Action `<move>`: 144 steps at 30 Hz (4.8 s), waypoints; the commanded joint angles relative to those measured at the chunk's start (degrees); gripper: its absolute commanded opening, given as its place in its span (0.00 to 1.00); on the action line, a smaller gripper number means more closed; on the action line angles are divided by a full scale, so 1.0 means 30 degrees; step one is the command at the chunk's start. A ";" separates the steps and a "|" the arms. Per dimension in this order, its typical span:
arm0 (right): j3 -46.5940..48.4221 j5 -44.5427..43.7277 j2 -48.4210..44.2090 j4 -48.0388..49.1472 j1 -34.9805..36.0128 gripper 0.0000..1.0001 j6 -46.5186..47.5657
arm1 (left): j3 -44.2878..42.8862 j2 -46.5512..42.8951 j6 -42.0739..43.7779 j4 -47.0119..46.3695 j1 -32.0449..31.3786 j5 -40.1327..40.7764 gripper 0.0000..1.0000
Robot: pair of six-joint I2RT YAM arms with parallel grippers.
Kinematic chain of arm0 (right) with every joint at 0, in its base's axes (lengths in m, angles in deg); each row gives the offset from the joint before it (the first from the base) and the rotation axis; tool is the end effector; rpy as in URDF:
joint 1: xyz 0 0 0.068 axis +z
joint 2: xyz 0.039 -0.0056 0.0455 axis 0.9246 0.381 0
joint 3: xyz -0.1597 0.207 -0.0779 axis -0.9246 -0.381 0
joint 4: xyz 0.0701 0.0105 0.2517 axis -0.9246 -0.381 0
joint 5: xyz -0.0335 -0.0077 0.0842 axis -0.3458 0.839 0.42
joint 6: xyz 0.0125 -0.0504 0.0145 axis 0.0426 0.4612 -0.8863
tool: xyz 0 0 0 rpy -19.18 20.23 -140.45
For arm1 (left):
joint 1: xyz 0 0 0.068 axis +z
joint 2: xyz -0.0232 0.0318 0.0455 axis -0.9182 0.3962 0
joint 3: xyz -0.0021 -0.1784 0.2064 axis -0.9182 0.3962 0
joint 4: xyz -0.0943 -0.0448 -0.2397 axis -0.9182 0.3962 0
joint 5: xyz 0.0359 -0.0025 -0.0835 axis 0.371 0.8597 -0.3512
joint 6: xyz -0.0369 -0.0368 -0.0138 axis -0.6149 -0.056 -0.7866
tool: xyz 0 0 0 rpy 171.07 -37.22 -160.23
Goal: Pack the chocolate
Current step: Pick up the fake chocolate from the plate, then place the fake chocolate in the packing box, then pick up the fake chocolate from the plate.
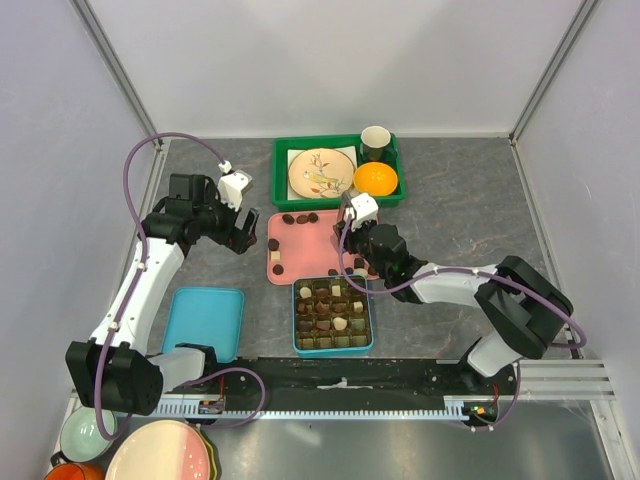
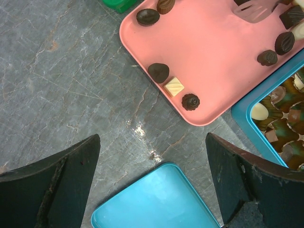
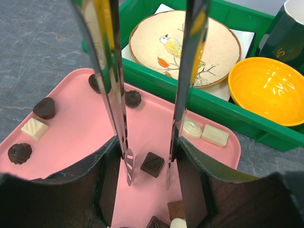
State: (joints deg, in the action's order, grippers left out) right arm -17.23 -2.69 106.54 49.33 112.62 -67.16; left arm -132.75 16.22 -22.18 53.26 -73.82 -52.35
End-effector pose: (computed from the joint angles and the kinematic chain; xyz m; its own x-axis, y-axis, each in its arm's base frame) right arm 0.2355 0.2226 0.2059 -0.1185 -0.1063 -0.9872 -0.5000 0.8654 -0.0332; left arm 0.2387 -0.0419 0.3155 -0.5518 0.4191 -0.7210 0.5866 0.8096 0.0216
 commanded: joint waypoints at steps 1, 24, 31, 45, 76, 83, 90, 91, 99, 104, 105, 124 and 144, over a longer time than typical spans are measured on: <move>0.0701 0.0291 0.0526 0.1454 -0.0210 0.56 -0.0239 | -0.0538 -0.0485 0.0181 0.0085 0.0013 0.0086 0.99; 0.0349 0.1169 -0.0289 0.3038 -0.0327 0.36 0.0581 | -0.0070 -0.0777 0.0327 0.0143 0.0042 0.0232 0.99; -0.0059 0.3477 -0.4998 -0.0766 -0.0210 0.32 0.0699 | -0.0070 -0.0749 0.0269 0.0144 0.0042 0.0175 0.99; -0.1996 0.8201 -1.3794 -1.1079 0.0141 0.30 -0.1117 | -0.0070 -0.0485 0.0181 0.0143 0.0042 -0.0002 0.99; -0.2260 0.3515 -1.6758 -1.5098 0.4126 0.52 -0.2847 | -0.0070 -0.0778 0.0269 0.0261 0.0042 0.0174 0.99; -0.1497 0.1030 -1.6027 -1.2209 0.4126 0.45 -0.0974 | -0.0157 -0.0836 0.0182 0.0261 0.0013 -0.0059 0.99; -0.1206 -0.2461 -1.1146 -0.5641 0.3776 0.43 0.1957 | -0.0011 -0.1100 0.0239 0.0261 0.0042 0.0057 0.99; -0.0769 -0.2404 -1.0495 -0.5113 0.3368 0.42 0.2103 | -0.0011 -0.1129 0.0269 0.0261 0.0042 0.0057 0.99; 0.0843 -0.2230 -0.4054 0.0631 0.0672 0.43 0.2692 | 0.0048 -0.1158 0.0181 0.0232 0.0042 -0.0001 0.99; 0.2075 -0.0856 -0.1527 0.2185 -0.0882 0.47 0.2370 | 0.0077 -0.1158 0.0298 0.0231 0.0071 0.0086 0.99; 0.2484 -0.0648 -0.0943 0.2245 -0.1058 0.48 0.2281 | 0.0077 -0.1159 0.0327 0.0231 0.0072 0.0115 0.99; 0.3543 0.2166 0.2870 0.3652 -0.2847 0.49 0.1050 | -0.0040 -0.0778 0.0620 0.0114 0.0189 0.0379 0.99; 0.3220 0.1991 0.3194 0.3537 -0.2993 0.49 0.2954 | -0.0070 -0.0719 0.0737 0.0202 0.0306 0.0438 0.99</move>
State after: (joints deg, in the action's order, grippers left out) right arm -8.75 2.71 116.68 57.33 103.79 -60.58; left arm -132.64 13.92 -21.74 54.50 -73.31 -51.28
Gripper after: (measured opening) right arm 0.491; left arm 0.991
